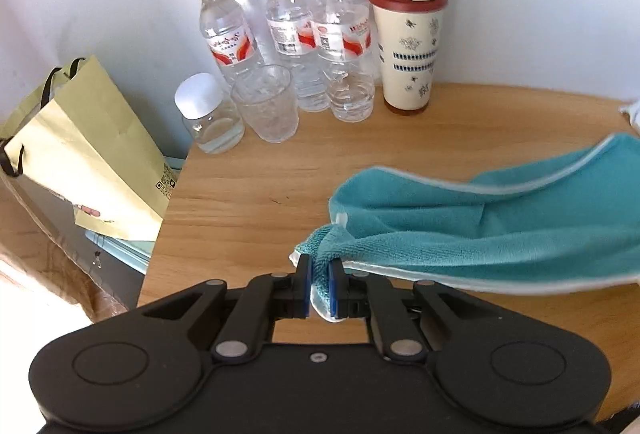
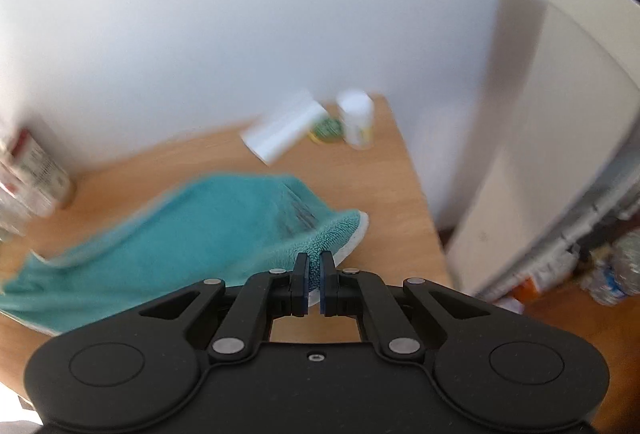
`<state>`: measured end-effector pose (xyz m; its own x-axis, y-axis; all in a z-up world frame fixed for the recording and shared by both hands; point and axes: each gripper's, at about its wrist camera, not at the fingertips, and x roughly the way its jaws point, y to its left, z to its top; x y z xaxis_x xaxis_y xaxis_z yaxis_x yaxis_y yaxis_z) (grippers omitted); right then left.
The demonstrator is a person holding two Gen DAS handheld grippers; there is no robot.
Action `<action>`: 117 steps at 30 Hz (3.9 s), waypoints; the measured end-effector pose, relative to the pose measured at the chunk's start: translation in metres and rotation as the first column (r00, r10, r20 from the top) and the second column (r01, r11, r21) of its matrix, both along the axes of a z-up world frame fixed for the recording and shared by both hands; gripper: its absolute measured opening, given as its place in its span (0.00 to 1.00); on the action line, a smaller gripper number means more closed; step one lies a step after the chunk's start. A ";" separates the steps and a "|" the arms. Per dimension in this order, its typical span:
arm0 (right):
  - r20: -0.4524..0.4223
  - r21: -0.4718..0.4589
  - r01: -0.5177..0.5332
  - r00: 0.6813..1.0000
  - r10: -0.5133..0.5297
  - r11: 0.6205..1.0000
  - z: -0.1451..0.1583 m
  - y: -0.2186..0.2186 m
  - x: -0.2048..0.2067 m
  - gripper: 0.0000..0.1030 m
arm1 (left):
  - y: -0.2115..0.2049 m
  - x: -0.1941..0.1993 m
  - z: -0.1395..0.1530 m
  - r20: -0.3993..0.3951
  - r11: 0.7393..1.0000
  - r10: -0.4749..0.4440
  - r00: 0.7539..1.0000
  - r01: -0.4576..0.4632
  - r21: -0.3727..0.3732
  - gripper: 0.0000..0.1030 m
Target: Fold towel
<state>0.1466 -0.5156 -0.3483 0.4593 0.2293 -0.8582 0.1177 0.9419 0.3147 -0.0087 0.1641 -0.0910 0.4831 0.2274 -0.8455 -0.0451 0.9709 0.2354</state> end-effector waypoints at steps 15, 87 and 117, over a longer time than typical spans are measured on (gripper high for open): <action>-0.263 -0.126 -0.044 0.965 0.009 0.991 -0.112 0.014 -0.045 0.06 | 0.002 -0.043 -0.084 -0.266 0.999 -0.003 0.964 0.011 0.031 0.09; -0.165 0.029 0.086 0.983 -0.081 0.996 -0.084 0.048 0.027 0.30 | -0.002 0.120 -0.124 0.012 0.906 -0.411 0.912 0.407 0.115 0.06; -0.247 -0.081 0.006 0.969 -0.026 0.997 -0.109 0.077 0.015 0.29 | -0.012 0.112 -0.141 0.051 0.919 -0.189 0.981 0.158 0.360 0.46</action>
<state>0.1617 -0.4384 -0.4575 0.2332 0.1501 -0.9608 0.1982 0.9599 0.1981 0.1036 0.1520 -0.2317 0.6073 0.4095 -0.6808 0.0823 0.8199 0.5666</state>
